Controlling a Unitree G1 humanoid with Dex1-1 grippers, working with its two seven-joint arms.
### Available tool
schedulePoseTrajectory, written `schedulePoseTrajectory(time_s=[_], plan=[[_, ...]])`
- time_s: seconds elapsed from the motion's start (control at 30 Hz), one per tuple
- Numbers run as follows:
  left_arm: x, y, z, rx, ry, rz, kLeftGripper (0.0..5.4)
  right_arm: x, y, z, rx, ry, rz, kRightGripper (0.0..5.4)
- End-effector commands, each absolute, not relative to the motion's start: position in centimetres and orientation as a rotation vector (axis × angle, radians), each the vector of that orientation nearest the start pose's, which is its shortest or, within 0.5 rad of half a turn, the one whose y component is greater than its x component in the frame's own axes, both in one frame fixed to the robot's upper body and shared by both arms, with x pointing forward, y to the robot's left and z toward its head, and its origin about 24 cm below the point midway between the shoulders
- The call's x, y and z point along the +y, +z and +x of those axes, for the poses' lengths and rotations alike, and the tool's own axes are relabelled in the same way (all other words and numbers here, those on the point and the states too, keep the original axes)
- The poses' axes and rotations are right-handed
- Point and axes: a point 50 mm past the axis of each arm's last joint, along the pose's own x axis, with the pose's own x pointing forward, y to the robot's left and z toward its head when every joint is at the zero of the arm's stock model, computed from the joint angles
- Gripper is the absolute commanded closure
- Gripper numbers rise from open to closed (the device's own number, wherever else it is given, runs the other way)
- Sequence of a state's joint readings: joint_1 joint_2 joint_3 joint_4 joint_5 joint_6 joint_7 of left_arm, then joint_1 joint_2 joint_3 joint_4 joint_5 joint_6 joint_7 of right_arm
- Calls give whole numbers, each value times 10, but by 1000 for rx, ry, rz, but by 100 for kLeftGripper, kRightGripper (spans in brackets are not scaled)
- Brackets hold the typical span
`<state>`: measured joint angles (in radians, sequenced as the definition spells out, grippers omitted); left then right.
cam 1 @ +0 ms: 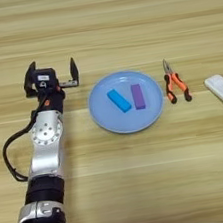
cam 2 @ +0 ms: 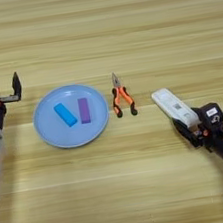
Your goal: Move the objects on the table
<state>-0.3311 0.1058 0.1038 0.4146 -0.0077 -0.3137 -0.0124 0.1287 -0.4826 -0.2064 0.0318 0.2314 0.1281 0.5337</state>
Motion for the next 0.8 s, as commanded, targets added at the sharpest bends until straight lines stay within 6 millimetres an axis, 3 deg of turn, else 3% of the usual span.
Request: schedulePoseTrajectory(time_s=[0.03, 0.33, 0.37, 0.8], plan=[[175, 70, 314, -231, 17, 84, 0, -274, 33, 211, 324, 289, -176, 249], [175, 69, 314, -232, 17, 83, 0, -268, 26, 208, 354, 336, -169, 249], [175, 69, 314, -232, 17, 83, 0, -267, 25, 207, 355, 340, -168, 221], [175, 69, 314, -234, 18, 79, 0, -266, 22, 209, 362, 342, -166, 85]])
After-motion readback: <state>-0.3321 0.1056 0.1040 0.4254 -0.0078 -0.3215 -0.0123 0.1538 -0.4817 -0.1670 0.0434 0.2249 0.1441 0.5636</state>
